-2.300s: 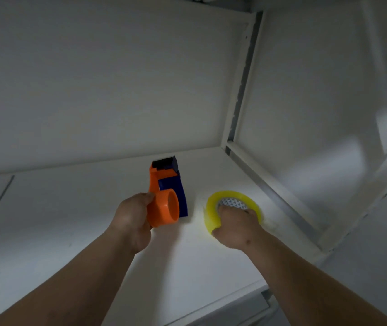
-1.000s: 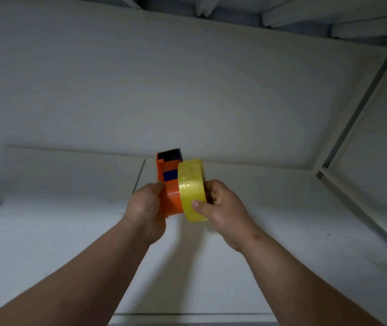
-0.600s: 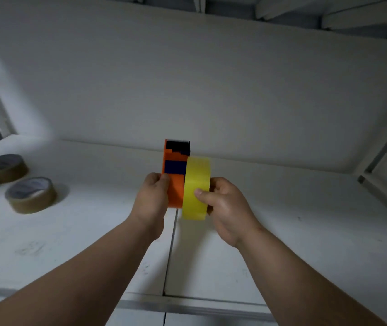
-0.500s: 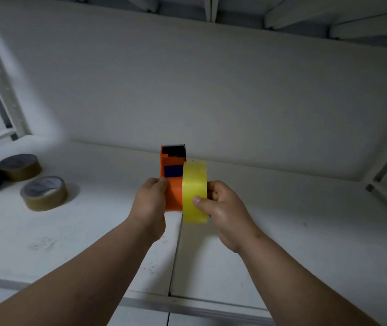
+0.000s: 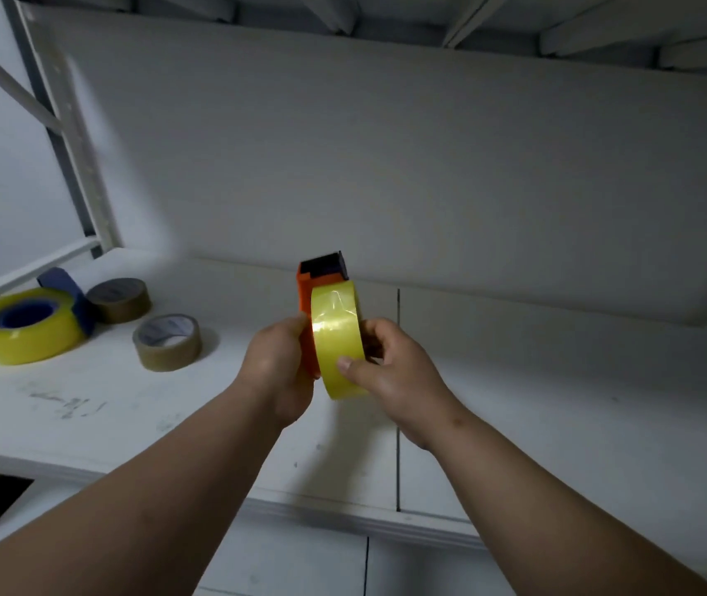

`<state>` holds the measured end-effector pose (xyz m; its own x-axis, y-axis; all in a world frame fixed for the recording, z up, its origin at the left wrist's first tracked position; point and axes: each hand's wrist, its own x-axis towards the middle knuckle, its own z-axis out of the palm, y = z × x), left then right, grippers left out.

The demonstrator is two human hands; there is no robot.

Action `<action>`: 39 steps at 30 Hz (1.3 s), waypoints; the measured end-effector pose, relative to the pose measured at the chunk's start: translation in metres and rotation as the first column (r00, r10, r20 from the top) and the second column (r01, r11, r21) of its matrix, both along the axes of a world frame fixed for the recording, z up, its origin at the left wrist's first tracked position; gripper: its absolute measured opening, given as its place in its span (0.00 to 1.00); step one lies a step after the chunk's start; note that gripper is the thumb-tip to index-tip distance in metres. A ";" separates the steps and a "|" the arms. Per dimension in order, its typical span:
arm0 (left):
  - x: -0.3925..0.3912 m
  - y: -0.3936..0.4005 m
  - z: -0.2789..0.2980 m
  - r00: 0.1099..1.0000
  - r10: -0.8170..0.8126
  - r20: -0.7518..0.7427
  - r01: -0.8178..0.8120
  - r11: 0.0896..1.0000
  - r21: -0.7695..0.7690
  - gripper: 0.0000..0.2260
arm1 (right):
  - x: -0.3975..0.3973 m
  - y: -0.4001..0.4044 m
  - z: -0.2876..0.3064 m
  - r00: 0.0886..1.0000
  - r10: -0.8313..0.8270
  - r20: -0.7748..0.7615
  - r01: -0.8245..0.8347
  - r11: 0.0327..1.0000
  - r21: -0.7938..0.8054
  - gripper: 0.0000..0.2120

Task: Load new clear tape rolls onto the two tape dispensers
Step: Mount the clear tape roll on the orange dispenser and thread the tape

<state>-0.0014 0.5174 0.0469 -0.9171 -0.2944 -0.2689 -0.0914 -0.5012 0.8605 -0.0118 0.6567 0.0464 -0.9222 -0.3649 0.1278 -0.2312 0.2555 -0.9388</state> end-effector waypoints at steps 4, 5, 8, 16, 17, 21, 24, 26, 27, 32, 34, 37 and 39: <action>0.008 -0.050 0.008 0.990 -0.118 -0.073 0.117 0.993 -0.021 0.20 | 0.009 -0.060 0.000 0.998 -0.040 -0.039 0.041 0.999 0.006 0.25; 0.010 -0.066 0.006 0.985 -0.147 -0.087 0.146 0.989 -0.016 0.22 | 0.011 -0.077 -0.003 0.998 -0.049 -0.037 0.049 0.999 0.009 0.24; 0.016 -0.114 0.001 0.972 -0.207 -0.109 0.209 0.978 0.007 0.31 | 0.020 -0.121 -0.010 0.998 -0.046 -0.046 0.046 0.999 -0.007 0.21; 0.035 -0.185 -0.014 0.946 -0.298 -0.125 0.292 0.954 -0.065 0.28 | 0.029 -0.186 -0.018 0.998 -0.003 0.069 0.011 0.993 -0.116 0.22; 0.034 -0.192 -0.014 0.948 -0.289 -0.136 0.283 0.957 -0.062 0.27 | 0.027 -0.192 -0.017 0.998 -0.002 0.066 0.010 0.994 -0.110 0.23; 0.032 -0.208 -0.011 0.960 -0.228 -0.161 0.219 0.973 -0.071 0.27 | 0.018 -0.212 -0.018 1.000 0.013 0.021 -0.012 0.999 -0.041 0.23; 0.032 -0.221 -0.006 0.975 -0.157 -0.157 0.145 0.986 -0.084 0.30 | 0.009 -0.225 -0.013 0.998 0.055 -0.011 -0.055 0.998 0.017 0.19; 0.031 -0.229 -0.002 0.978 -0.120 -0.169 0.102 0.988 -0.113 0.31 | 0.005 -0.233 -0.010 0.996 0.086 -0.020 -0.086 0.996 0.039 0.17; 0.030 -0.233 -0.001 0.979 -0.103 -0.174 0.082 0.989 -0.125 0.31 | 0.003 -0.237 -0.009 0.994 0.106 -0.016 -0.105 0.994 0.039 0.17; 0.029 -0.251 -0.005 0.987 0.001 -0.159 -0.025 0.988 -0.150 0.31 | -0.001 -0.255 -0.011 0.972 0.234 0.039 -0.236 0.969 0.076 0.23; 0.029 -0.261 -0.009 0.990 0.020 -0.143 -0.047 0.981 -0.190 0.32 | 0.000 -0.267 -0.015 0.971 0.238 0.023 -0.239 0.964 0.114 0.23; 0.030 -0.279 -0.011 0.990 0.010 -0.138 -0.035 0.984 -0.177 0.35 | 0.003 -0.286 -0.017 0.974 0.225 0.000 -0.222 0.964 0.147 0.23; 0.030 -0.295 -0.012 0.989 -0.050 -0.142 0.028 0.988 -0.151 0.34 | 0.005 -0.299 -0.017 0.979 0.206 -0.005 -0.203 0.966 0.163 0.23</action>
<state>0.0290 0.2225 0.0353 -0.9548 -0.2840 -0.0883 0.0228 -0.3660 0.9303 -0.0070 0.3573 0.0294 -0.8235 -0.5628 0.0708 -0.3139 0.3483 -0.8833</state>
